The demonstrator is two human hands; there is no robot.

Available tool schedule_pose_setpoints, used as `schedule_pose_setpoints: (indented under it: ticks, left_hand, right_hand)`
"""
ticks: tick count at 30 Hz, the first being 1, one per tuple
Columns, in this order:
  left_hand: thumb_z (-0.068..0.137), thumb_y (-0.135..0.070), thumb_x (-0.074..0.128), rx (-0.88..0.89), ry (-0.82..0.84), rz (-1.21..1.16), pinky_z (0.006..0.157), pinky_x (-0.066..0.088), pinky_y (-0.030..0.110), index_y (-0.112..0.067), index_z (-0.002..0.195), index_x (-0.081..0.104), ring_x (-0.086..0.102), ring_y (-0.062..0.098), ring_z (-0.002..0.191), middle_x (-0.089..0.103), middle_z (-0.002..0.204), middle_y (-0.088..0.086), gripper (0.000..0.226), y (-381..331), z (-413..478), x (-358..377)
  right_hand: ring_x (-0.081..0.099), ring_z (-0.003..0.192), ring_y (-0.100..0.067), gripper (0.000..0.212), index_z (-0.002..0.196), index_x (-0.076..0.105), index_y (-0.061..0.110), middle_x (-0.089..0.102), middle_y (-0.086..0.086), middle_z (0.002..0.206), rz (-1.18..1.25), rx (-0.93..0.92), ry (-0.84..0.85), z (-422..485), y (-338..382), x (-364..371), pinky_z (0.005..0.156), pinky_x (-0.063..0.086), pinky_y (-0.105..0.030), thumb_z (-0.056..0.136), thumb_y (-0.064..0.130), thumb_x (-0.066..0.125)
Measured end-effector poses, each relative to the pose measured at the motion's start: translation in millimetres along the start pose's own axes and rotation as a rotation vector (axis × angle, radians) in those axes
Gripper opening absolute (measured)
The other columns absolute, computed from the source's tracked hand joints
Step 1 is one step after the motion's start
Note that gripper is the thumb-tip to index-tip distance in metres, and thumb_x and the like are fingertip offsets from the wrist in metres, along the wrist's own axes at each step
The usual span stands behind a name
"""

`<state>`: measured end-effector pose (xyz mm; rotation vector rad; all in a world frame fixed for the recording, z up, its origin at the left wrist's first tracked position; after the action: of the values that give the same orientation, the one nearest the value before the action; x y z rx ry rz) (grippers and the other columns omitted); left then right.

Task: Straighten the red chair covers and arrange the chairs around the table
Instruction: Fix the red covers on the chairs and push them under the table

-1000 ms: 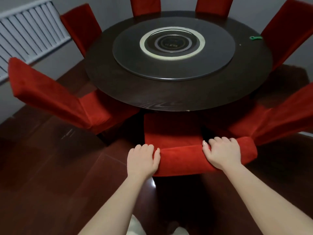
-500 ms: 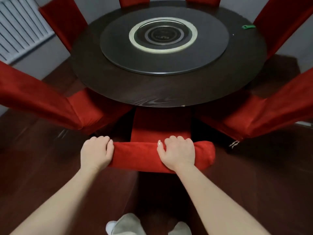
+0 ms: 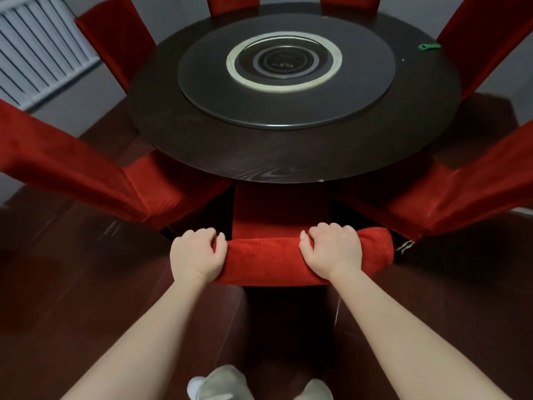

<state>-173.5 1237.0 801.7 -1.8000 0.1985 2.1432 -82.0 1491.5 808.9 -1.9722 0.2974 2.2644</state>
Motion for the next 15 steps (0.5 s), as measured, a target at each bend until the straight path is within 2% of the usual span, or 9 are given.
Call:
schedule_pose_setpoints:
  ticks: [4, 10, 15]
  left_hand:
    - [0.087, -0.048, 0.03, -0.026, 0.012, -0.026, 0.059, 0.041, 0.039, -0.016, 0.059, 0.046, 0.055, 0.033, 0.064, 0.059, 0.062, 0.004, 0.046, 15.2, -1.2, -3.1]
    - [0.088, -0.046, 0.031, 0.005, -0.018, -0.015, 0.058, 0.037, 0.038, -0.017, 0.061, 0.047, 0.055, 0.033, 0.063, 0.06, 0.063, 0.004, 0.043, 13.9, 3.2, -3.9]
    - [0.087, -0.048, 0.027, 0.0, 0.009, 0.002, 0.059, 0.039, 0.038, -0.018, 0.062, 0.046, 0.056, 0.032, 0.067, 0.058, 0.064, 0.002, 0.043, 10.6, 14.8, -4.2]
  right_hand:
    - [0.052, 0.062, -0.019, 0.059, 0.07, 0.065, 0.02, 0.052, 0.006, 0.064, 0.0, 0.028, 0.011, -7.6, 16.8, 0.0, 0.063, 0.038, -0.036, 0.094, 0.049, 0.02]
    - [0.052, 0.06, -0.018, 0.053, 0.065, 0.061, 0.022, 0.047, 0.008, 0.062, -0.017, -0.018, -0.025, 1.7, 11.4, 0.9, 0.06, 0.034, -0.034, 0.092, 0.049, 0.024]
    - [0.048, 0.058, -0.016, 0.046, 0.059, 0.048, 0.026, 0.041, 0.009, 0.059, 0.0, 0.001, -0.019, 11.6, 7.9, 1.2, 0.06, 0.037, -0.034, 0.091, 0.049, 0.023]
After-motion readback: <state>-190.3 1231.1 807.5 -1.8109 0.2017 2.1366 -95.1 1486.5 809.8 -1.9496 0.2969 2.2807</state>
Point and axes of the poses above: each hand's wrist, its own z-axis towards the middle knuckle, its own x-axis out of the palm, y = z × x, the point moved 4 cm from there along z, towards the middle knuckle
